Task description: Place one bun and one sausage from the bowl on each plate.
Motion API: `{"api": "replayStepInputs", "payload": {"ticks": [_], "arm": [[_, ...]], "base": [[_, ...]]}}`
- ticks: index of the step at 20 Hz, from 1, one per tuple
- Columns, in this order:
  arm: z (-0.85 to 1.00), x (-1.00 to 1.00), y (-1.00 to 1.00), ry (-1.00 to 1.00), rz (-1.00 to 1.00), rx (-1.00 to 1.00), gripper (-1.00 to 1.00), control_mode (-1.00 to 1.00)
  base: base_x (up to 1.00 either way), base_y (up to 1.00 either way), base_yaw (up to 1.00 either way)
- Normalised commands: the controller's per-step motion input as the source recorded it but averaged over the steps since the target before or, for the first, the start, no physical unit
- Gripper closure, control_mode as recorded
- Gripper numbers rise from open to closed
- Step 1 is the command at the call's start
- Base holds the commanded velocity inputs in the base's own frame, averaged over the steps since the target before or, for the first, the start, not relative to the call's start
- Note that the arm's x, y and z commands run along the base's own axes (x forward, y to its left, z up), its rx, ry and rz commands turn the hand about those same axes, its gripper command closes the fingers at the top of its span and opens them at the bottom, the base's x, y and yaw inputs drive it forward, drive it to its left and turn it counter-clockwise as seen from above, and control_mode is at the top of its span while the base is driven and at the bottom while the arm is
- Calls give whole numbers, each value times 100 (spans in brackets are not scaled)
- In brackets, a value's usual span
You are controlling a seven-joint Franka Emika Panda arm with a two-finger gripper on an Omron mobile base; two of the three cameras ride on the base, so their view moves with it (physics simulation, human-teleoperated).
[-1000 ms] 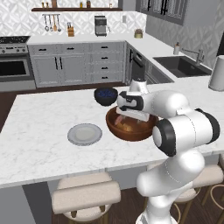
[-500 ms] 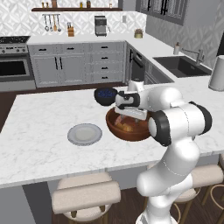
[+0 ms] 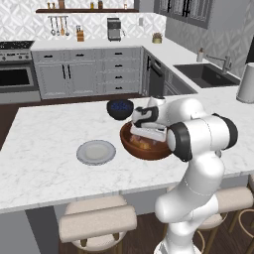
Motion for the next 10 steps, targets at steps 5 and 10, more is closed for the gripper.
{"api": "replayStepInputs", "payload": {"ticks": [5, 10], "arm": [[-4, -7, 0, 6, 11, 4, -100, -100], [-6, -1, 12, 12, 19, 1, -100, -100]], "base": [[0, 0, 0], [0, 0, 0]]}}
